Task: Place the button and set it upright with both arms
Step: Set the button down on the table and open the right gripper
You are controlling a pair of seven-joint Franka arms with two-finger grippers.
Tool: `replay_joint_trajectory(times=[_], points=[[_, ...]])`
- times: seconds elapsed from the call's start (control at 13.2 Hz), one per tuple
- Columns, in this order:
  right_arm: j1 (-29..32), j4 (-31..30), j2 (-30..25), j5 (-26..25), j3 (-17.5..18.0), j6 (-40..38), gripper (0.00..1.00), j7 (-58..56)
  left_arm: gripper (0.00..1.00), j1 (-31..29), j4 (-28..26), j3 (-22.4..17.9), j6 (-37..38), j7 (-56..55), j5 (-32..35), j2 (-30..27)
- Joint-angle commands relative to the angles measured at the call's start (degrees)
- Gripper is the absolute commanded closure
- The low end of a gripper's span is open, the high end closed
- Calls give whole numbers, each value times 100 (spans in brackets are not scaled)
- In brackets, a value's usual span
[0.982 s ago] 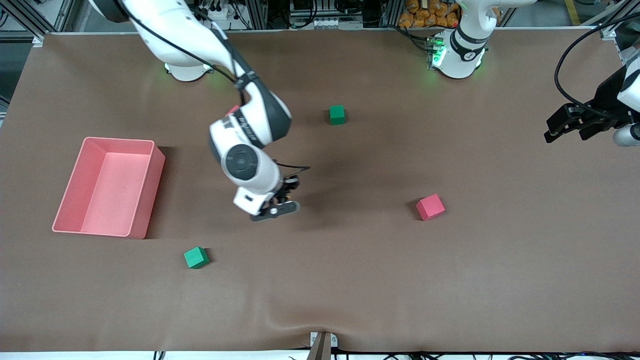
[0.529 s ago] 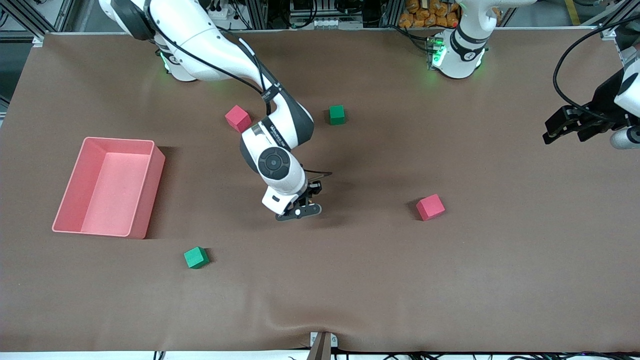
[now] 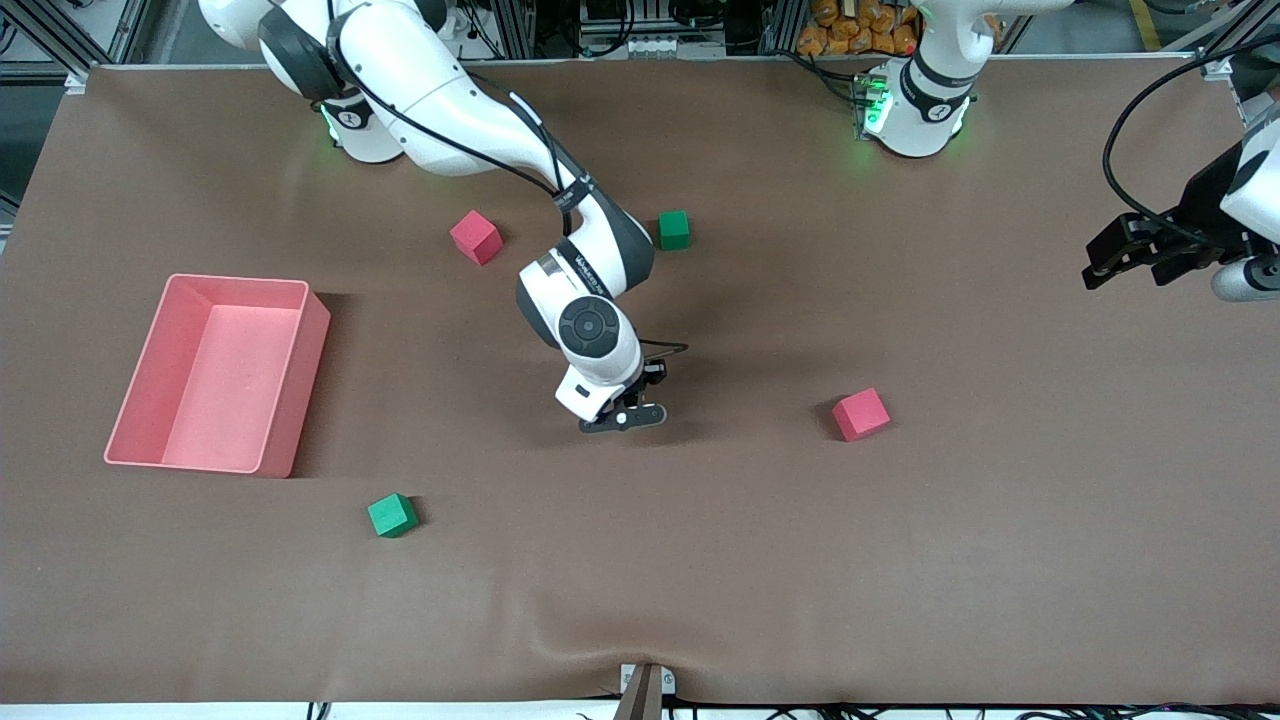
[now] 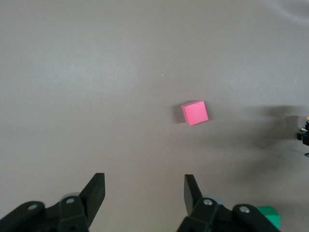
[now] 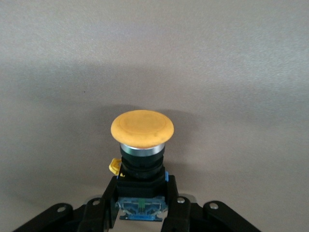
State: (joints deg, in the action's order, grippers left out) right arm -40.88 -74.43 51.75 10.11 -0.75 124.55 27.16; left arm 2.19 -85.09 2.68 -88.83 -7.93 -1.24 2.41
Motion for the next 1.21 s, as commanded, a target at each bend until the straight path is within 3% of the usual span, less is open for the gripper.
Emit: replay_joint_trajectory(times=[0.0, 0.23, 0.3, 0.38, 0.45, 1.13], points=[[-69, 254, 186, 106, -66, 7, 92, 132, 26, -43, 28, 13, 76, 213, -104, -13], [-60, 245, 274, 106, -66, 157, 80, 271, 26, -43, 37, 4, 121, 231, -104, -13], [-60, 245, 300, 106, -66, 200, 69, 316, 26, -26, 45, 13, 121, 222, -96, -13], [-60, 245, 300, 106, -66, 201, 43, 308, 26, -17, 54, 13, 121, 213, -95, -13], [-60, 245, 300, 97, -75, 201, 2, 273, 26, -8, 54, 30, 121, 213, -95, -13], [19, 228, -234, 123, -83, 70, 0, 290, 26, 62, 54, 57, 121, 143, -87, -13]])
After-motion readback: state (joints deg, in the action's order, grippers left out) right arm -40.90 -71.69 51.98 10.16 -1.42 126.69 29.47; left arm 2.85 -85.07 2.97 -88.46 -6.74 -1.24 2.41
